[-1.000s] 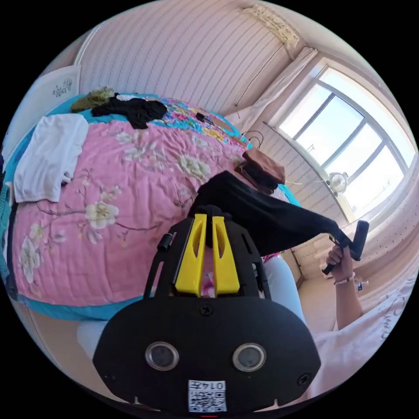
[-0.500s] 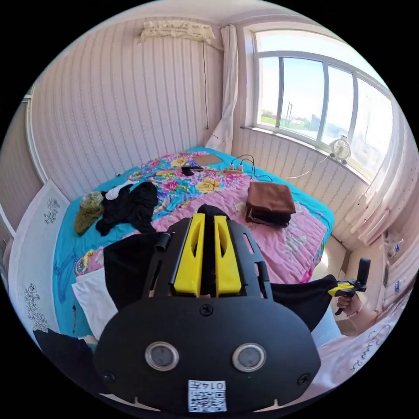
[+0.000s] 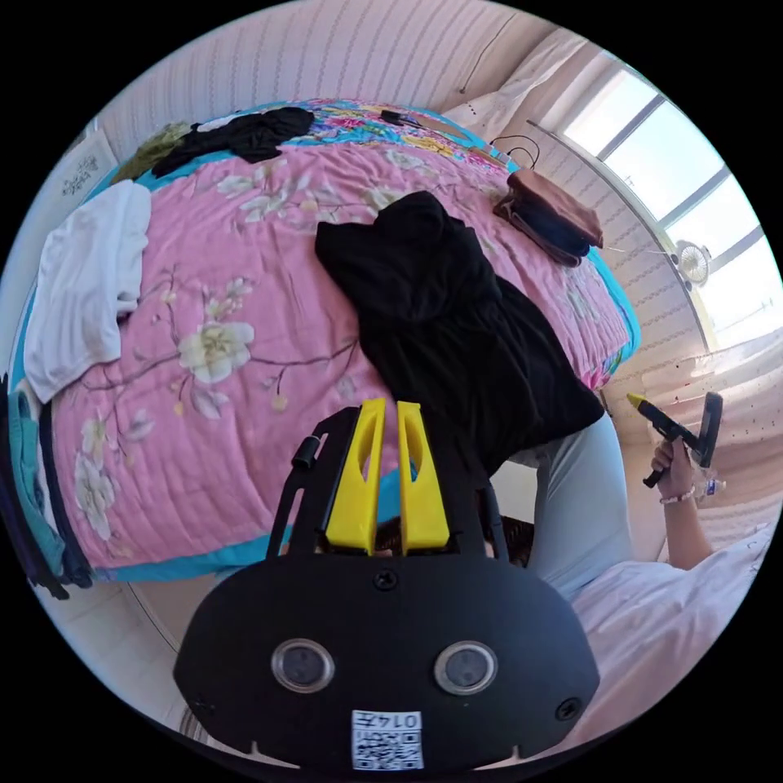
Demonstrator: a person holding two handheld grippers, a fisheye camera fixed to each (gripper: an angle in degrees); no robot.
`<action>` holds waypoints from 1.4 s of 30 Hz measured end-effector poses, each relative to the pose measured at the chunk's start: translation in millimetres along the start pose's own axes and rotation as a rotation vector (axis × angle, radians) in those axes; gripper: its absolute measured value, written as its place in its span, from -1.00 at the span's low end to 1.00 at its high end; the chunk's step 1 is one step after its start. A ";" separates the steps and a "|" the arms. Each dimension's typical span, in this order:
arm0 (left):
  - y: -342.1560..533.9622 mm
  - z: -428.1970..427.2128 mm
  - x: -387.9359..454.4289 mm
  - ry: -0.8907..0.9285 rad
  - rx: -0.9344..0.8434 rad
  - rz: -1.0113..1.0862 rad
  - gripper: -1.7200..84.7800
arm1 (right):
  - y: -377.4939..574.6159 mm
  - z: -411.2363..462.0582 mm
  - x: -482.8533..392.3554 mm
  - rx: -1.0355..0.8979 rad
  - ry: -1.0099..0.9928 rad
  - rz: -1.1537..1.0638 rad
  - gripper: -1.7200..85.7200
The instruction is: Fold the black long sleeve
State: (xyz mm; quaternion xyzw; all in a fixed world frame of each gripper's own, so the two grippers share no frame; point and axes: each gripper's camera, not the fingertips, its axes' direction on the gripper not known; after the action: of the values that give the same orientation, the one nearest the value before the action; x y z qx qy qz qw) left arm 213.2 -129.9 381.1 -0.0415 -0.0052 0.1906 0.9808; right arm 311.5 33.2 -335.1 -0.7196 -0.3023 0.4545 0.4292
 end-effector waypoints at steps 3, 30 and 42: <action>9.9 15.9 5.9 -0.025 -0.016 0.017 -0.90 | -25.3 14.3 -34.5 0.001 0.020 -0.114 -0.87; 1.2 -61.6 -153.5 0.105 0.366 -0.355 -0.98 | -185.4 2.7 -27.8 0.063 0.009 -0.126 -0.93; 116.1 -28.5 -173.6 0.233 0.227 -0.500 -0.94 | -138.1 42.3 29.0 -0.053 0.054 0.023 -0.77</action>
State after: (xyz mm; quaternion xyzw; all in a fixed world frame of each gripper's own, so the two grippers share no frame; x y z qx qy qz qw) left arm 9.7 -89.9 344.0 0.0493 0.1185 -0.0634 0.9897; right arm 278.4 133.6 -232.5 -0.7462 -0.2943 0.4316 0.4127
